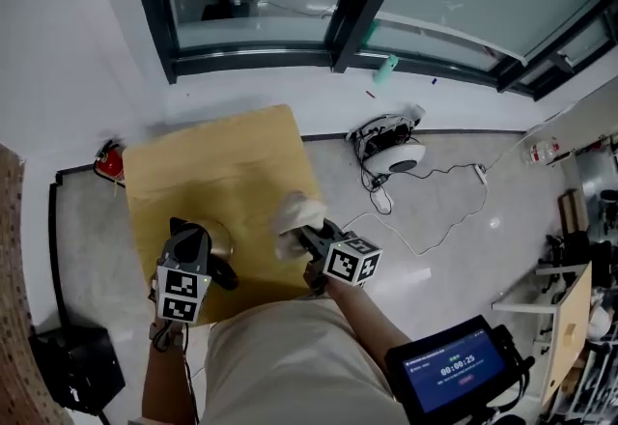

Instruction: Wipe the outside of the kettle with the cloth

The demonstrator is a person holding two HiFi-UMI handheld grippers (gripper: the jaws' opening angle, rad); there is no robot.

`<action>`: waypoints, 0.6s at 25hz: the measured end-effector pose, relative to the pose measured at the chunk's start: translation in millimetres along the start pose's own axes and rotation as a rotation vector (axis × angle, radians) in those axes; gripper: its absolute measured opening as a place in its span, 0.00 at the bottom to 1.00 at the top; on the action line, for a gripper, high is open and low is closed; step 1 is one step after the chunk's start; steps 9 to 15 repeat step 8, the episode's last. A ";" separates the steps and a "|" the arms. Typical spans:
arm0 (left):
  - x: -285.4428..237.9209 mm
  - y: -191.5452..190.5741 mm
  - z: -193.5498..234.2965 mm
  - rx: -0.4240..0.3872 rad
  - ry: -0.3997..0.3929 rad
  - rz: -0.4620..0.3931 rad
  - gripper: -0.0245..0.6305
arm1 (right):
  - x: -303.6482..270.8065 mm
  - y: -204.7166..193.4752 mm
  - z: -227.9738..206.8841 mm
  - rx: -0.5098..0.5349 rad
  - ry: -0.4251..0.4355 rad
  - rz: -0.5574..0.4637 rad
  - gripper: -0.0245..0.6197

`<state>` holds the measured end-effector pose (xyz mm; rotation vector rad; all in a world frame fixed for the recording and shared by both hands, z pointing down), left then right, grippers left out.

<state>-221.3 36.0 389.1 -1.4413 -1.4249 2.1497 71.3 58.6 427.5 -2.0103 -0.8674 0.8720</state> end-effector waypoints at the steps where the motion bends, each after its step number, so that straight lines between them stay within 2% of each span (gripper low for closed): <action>1: -0.4 0.5 0.6 0.007 -0.012 0.003 0.03 | -0.4 -0.7 0.0 0.005 -0.001 0.004 0.16; 5: 0.2 -0.5 -0.6 -0.008 -0.003 -0.007 0.03 | -3.9 -3.2 2.6 0.041 -0.006 0.032 0.16; 8: 0.4 -1.2 -2.5 -0.031 0.018 -0.014 0.03 | -4.8 -3.6 3.3 0.043 -0.007 0.037 0.16; 15: 0.4 -1.2 -2.5 -0.031 0.018 -0.014 0.03 | -4.8 -3.6 3.3 0.043 -0.007 0.037 0.16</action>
Point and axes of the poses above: the fingertips, and each gripper's own axes: x backward along the fingers, z to its left, y out of its top, the point moved 9 cm from there along x, backward along the fingers, and after that the axes turned 11 degrees about x, right-handed, at the moved point
